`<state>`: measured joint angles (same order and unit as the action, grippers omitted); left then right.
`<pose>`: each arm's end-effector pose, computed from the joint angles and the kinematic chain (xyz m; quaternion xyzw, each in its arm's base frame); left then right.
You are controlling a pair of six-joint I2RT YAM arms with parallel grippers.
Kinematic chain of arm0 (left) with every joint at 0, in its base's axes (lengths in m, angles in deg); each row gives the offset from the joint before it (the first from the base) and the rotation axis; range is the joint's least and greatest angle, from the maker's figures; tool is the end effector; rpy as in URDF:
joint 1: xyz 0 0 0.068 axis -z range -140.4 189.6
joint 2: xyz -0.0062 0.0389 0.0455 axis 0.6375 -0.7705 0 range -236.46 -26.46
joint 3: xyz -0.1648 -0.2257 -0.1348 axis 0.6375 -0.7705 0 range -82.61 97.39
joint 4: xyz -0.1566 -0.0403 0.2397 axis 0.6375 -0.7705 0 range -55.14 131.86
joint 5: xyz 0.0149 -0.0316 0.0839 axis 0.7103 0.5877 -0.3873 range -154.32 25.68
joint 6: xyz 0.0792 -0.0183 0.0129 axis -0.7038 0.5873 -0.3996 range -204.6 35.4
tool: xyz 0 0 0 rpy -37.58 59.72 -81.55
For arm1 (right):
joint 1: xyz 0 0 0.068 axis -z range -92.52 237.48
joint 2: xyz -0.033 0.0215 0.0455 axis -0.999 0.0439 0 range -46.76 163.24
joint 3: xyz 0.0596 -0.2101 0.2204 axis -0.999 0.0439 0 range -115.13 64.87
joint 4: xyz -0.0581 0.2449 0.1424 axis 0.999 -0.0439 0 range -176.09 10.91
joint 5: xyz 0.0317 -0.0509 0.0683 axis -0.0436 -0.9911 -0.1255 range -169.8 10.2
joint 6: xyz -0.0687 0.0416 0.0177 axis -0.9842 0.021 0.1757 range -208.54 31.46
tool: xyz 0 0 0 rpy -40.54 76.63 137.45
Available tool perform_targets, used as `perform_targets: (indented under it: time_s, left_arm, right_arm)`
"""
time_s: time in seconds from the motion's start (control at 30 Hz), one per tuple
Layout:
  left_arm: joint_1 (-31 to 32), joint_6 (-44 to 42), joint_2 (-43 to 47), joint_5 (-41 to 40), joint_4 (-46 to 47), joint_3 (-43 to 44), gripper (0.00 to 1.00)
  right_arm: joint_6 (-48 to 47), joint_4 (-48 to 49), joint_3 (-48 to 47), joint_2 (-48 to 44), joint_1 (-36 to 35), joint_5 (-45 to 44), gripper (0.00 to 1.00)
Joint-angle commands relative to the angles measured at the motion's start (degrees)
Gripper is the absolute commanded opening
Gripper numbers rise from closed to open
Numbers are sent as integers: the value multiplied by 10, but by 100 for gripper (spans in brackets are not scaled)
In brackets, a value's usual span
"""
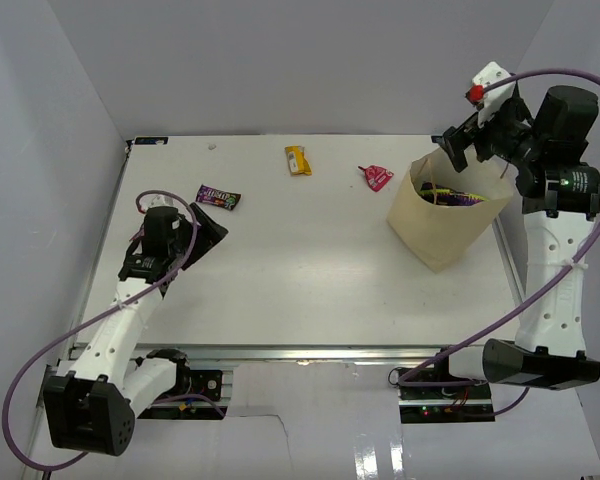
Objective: Place the snacks into the paper bag
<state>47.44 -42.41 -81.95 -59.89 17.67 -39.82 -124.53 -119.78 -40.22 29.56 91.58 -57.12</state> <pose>0.2427 -0.0390 0.2737 -0.2475 0.8590 -0.2202 0.3902 0.2983 0.0063 0.5633 -0.3283 0.6981 -0.0683 0.6326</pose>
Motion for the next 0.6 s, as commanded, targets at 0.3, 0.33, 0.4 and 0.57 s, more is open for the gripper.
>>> perform_targets:
  time_s: [0.3,0.33,0.4,0.57]
  left_arm:
    - [-142,115,-237,-140,-104,152,98]
    - [-158,115,-261,-145,-110,167,98]
    - [-170,107,-307,-155,-115,197,98]
    - [-209,79,-417,-161,-116,259,97]
  right_arm:
    - [-11,-39,132,-9,-148,237,96]
    - [-12,-39,140,0,-154,234,96]
    - [-10,-29,147,7,-162,235,97]
    - [0,-9,162,18,-163,243,97]
